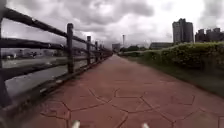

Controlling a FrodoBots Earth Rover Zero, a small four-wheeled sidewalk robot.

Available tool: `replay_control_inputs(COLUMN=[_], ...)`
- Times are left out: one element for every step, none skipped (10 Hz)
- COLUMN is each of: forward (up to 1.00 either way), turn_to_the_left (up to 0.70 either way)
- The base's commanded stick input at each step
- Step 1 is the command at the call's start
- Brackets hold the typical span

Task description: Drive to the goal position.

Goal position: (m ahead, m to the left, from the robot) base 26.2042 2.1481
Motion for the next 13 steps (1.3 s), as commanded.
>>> replay_control_inputs(forward=[1.00, 1.00, 1.00, 1.00, 1.00, 1.00, 1.00, 1.00, 1.00, 1.00, 1.00, 1.00, 1.00], turn_to_the_left=[0.00, 0.00, 0.00, 0.00, 0.00, 0.00, 0.00, 0.00, 0.00, 0.00, 0.00, 0.00, 0.00])
